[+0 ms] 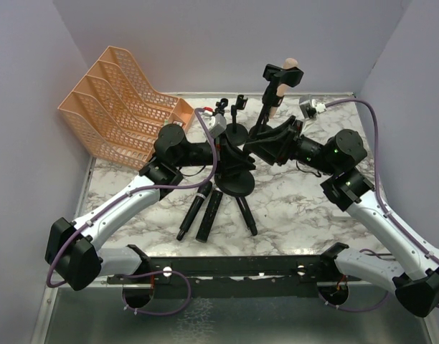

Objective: Attach the microphones to the stand

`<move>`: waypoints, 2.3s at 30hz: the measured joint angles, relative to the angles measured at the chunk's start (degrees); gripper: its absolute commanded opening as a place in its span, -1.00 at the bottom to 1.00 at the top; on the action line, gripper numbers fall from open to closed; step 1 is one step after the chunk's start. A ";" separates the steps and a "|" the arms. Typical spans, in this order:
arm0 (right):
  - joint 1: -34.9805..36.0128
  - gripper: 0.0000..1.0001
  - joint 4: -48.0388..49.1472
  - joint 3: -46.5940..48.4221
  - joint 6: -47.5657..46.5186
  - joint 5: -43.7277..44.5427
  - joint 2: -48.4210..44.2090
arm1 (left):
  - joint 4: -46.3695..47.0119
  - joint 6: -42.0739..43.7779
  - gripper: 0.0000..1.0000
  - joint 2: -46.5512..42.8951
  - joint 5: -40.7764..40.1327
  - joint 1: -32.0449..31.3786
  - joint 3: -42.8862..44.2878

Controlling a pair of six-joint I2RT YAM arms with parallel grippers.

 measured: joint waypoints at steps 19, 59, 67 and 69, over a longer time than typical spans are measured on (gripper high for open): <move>-0.59 -0.98 1.77 2.60 -4.59 11.15 8.74 | -5.68 4.20 -1.00 4.74 -19.43 0.17 3.56; 0.50 -0.99 -7.28 10.62 -2.21 33.33 10.99 | -2.25 5.77 -0.15 5.97 -20.94 -0.35 -2.45; 0.26 -0.99 -4.96 8.35 -10.73 31.43 11.58 | 0.02 3.06 0.58 0.85 -27.58 -0.37 -7.23; 0.26 -0.99 -3.52 6.84 -13.25 31.52 11.61 | -0.22 2.67 0.60 -0.90 -30.77 -0.37 -8.90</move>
